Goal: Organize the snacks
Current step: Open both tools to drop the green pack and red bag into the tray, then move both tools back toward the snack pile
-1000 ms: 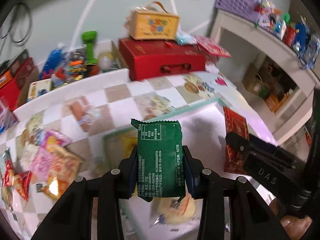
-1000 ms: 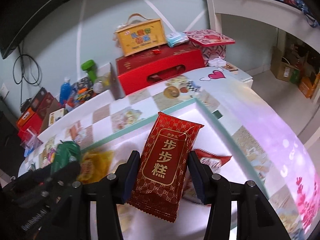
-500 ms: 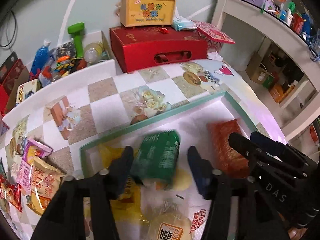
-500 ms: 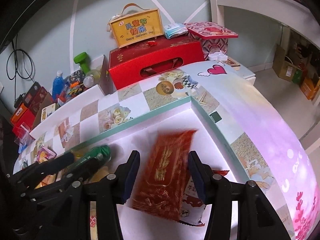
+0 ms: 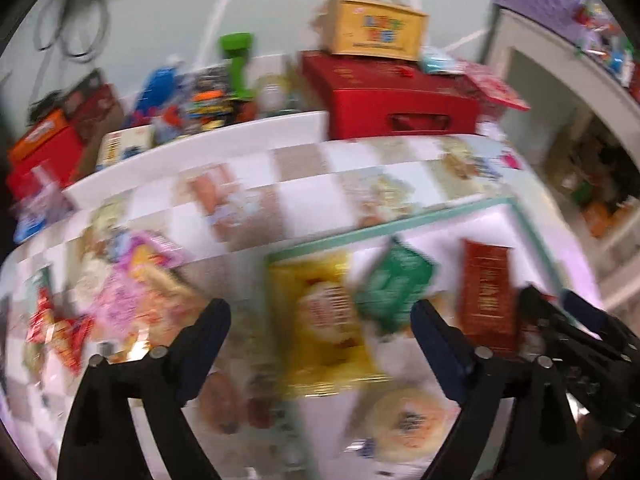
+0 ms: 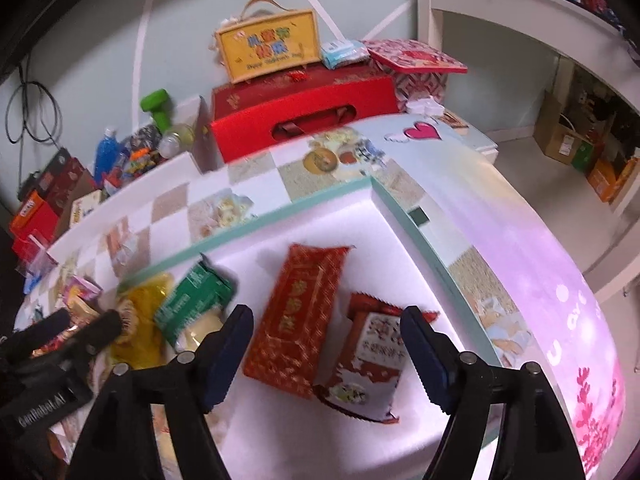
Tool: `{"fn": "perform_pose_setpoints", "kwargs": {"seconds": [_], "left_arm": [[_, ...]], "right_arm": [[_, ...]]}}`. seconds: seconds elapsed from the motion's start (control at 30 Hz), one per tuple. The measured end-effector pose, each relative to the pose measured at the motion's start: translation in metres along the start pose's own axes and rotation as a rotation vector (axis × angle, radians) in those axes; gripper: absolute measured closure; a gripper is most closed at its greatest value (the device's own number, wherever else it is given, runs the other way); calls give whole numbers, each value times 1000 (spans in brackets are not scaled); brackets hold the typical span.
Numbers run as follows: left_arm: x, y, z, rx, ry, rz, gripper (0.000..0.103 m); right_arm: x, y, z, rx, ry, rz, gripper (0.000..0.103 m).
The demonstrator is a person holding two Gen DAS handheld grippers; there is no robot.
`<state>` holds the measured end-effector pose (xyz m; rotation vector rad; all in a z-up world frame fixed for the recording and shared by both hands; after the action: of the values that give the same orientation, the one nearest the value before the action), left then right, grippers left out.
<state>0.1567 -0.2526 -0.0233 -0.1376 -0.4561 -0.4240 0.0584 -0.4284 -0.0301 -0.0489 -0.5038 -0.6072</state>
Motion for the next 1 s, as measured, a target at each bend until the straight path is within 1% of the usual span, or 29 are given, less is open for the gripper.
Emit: {"fn": "perform_pose_setpoints", "kwargs": {"seconds": [0.03, 0.1, 0.2, 0.47, 0.67, 0.9, 1.0], "left_arm": [[-2, 7, -1, 12, -2, 22, 8], [-5, 18, -3, 11, 2, 67, 6], [-9, 27, -7, 18, 8, 103, 1], [-13, 30, -7, 12, 0, 120, 1], [-18, 34, 0, -29, -27, 135, 1], [-25, 43, 14, -82, -93, 146, 1], [-29, 51, 18, -84, -92, 152, 1]], "right_arm": [[-2, -1, -2, -3, 7, -7, 19], [-4, -3, -5, -5, 13, -15, 0], [-6, -1, -5, -12, 3, 0, 0], [-9, 8, -4, -13, 1, 18, 0], [-12, 15, 1, -9, -4, 28, 0], [-14, 32, 15, 1, -25, 42, 0], [-18, 43, 19, 8, -26, 52, 0]]}}
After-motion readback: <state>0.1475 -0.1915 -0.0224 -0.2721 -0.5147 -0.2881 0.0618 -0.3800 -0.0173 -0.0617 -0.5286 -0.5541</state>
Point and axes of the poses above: each gripper's, at about its wrist camera, not at the fingertips, and z roughly against the way its jaws point, y to its left, x to its top, the point moved 6 cm from there along -z, roughly the way its jaws point, and after that the axes turned 5 degrees about y, right-handed, at the moved point
